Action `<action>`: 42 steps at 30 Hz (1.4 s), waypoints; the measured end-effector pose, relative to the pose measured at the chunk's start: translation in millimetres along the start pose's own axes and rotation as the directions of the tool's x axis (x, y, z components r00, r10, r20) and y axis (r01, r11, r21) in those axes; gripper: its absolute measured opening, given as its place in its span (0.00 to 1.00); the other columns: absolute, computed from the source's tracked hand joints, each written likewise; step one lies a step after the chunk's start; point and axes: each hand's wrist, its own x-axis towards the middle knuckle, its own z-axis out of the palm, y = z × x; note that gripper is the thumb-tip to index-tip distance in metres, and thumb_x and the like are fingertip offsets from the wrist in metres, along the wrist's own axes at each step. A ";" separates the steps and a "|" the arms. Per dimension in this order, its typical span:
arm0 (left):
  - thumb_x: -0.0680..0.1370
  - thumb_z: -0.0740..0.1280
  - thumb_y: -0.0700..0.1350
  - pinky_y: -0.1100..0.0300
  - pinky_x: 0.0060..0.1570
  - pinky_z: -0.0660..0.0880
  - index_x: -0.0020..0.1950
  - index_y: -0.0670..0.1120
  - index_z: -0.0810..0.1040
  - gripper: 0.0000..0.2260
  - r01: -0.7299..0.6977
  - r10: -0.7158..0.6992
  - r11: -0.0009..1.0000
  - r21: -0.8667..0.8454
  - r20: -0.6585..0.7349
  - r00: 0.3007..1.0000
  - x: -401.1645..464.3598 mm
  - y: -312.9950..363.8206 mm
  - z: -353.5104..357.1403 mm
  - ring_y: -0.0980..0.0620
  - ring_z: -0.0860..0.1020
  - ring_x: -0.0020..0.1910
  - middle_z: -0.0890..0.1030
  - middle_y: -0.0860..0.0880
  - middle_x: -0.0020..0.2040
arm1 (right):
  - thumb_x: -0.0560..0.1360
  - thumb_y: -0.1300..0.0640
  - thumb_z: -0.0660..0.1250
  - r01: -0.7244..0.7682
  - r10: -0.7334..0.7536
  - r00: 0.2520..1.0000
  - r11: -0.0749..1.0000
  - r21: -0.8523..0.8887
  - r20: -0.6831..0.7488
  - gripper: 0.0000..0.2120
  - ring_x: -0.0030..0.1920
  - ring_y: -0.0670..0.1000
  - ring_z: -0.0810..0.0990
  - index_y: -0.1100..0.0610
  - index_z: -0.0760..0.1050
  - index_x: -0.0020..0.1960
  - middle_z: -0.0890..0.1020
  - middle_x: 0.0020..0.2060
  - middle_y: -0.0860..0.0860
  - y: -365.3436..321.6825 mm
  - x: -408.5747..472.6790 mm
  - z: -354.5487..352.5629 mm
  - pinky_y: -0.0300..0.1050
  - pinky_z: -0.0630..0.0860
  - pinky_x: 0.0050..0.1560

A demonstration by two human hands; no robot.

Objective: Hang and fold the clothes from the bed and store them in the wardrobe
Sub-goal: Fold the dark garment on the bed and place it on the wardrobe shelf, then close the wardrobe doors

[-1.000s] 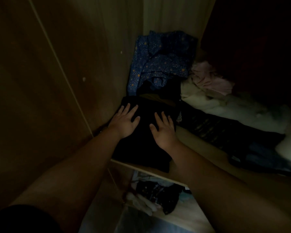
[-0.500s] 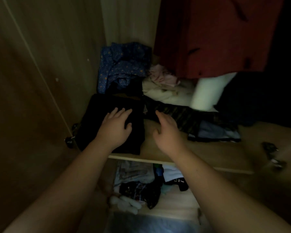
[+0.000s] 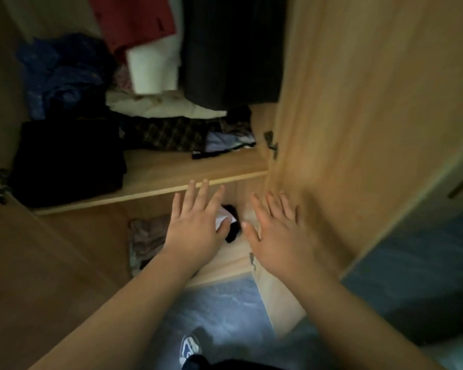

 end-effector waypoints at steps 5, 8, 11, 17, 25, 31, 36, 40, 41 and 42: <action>0.81 0.47 0.64 0.43 0.78 0.43 0.81 0.57 0.47 0.30 -0.151 0.152 0.988 -0.034 0.028 0.988 -21.4 84.3 8.2 0.46 0.41 0.81 0.47 0.48 0.82 | 0.77 0.34 0.39 -0.064 0.065 0.997 0.998 0.015 -0.050 0.35 0.81 0.56 0.45 0.44 0.45 0.82 0.51 0.82 0.50 51.1 -83.1 -18.0 0.56 0.45 0.78; 0.82 0.50 0.64 0.45 0.77 0.40 0.81 0.57 0.46 0.30 -0.219 0.223 0.973 -0.067 0.054 0.973 -27.4 117.3 13.5 0.47 0.39 0.80 0.45 0.49 0.82 | 0.79 0.37 0.46 -0.100 0.102 0.992 0.994 0.031 -0.080 0.32 0.81 0.55 0.46 0.46 0.48 0.81 0.54 0.81 0.51 73.5 -122.3 -17.8 0.55 0.48 0.78; 0.81 0.48 0.64 0.44 0.77 0.41 0.81 0.58 0.46 0.30 -0.260 0.266 0.962 -0.088 0.068 0.961 -27.6 136.5 19.9 0.47 0.40 0.80 0.46 0.49 0.82 | 0.80 0.41 0.54 -0.198 0.207 0.973 0.976 0.090 -0.104 0.29 0.80 0.55 0.53 0.47 0.54 0.79 0.60 0.79 0.51 97.4 -149.7 -23.6 0.56 0.58 0.78; 0.79 0.46 0.66 0.42 0.77 0.44 0.81 0.56 0.49 0.32 -0.297 0.301 0.949 -0.110 0.018 0.954 -23.1 163.2 30.1 0.46 0.44 0.81 0.50 0.48 0.82 | 0.80 0.39 0.57 -0.385 0.397 0.909 0.916 0.109 -0.130 0.36 0.81 0.56 0.51 0.51 0.48 0.82 0.57 0.81 0.54 150.4 -141.0 -31.4 0.57 0.55 0.78; 0.81 0.50 0.65 0.42 0.77 0.42 0.81 0.58 0.47 0.30 -0.211 0.216 0.971 -0.108 0.033 0.976 -27.6 133.3 26.2 0.46 0.41 0.81 0.48 0.48 0.82 | 0.73 0.39 0.67 -0.262 0.361 0.930 0.783 0.565 -0.068 0.41 0.71 0.47 0.71 0.50 0.54 0.80 0.72 0.72 0.47 147.0 -99.7 -11.2 0.54 0.70 0.70; 0.81 0.52 0.63 0.44 0.78 0.45 0.81 0.58 0.47 0.30 -0.052 0.060 0.985 -0.163 0.046 0.997 -38.0 66.0 25.0 0.48 0.44 0.81 0.48 0.50 0.82 | 0.75 0.51 0.71 -0.090 0.167 0.984 0.759 0.645 -0.059 0.36 0.68 0.41 0.73 0.44 0.57 0.78 0.74 0.69 0.41 97.8 -101.6 2.8 0.49 0.72 0.69; 0.78 0.53 0.64 0.43 0.77 0.50 0.81 0.58 0.49 0.32 0.198 -0.192 0.965 -0.171 0.054 0.980 -63.8 -0.7 31.6 0.46 0.49 0.81 0.52 0.49 0.82 | 0.78 0.46 0.67 0.054 -0.043 0.999 0.857 0.512 -0.034 0.30 0.62 0.51 0.79 0.47 0.56 0.74 0.77 0.65 0.50 39.5 -56.8 15.6 0.54 0.77 0.63; 0.80 0.59 0.61 0.42 0.77 0.50 0.81 0.57 0.47 0.33 0.384 -0.383 0.908 -0.170 0.037 0.923 -82.5 -59.9 24.1 0.44 0.48 0.81 0.51 0.47 0.82 | 0.78 0.44 0.68 0.160 -0.183 0.983 0.884 0.439 0.010 0.32 0.59 0.58 0.80 0.54 0.59 0.75 0.77 0.64 0.55 -28.4 0.3 32.7 0.55 0.77 0.59; 0.80 0.59 0.61 0.43 0.77 0.50 0.81 0.57 0.47 0.33 0.421 -0.423 0.889 -0.180 0.029 0.906 -85.8 -73.5 21.2 0.44 0.48 0.81 0.51 0.46 0.82 | 0.77 0.44 0.70 0.182 -0.203 0.979 0.881 0.437 0.000 0.32 0.58 0.59 0.80 0.56 0.61 0.73 0.78 0.62 0.55 -45.7 16.5 39.1 0.54 0.77 0.57; 0.80 0.59 0.60 0.43 0.77 0.51 0.81 0.57 0.47 0.34 0.453 -0.457 0.870 -0.194 0.022 0.889 -87.7 -86.3 18.1 0.43 0.48 0.81 0.51 0.46 0.82 | 0.76 0.45 0.70 0.185 -0.207 0.978 0.879 0.440 0.001 0.30 0.55 0.61 0.80 0.57 0.63 0.70 0.78 0.59 0.56 -63.2 33.5 44.9 0.54 0.77 0.53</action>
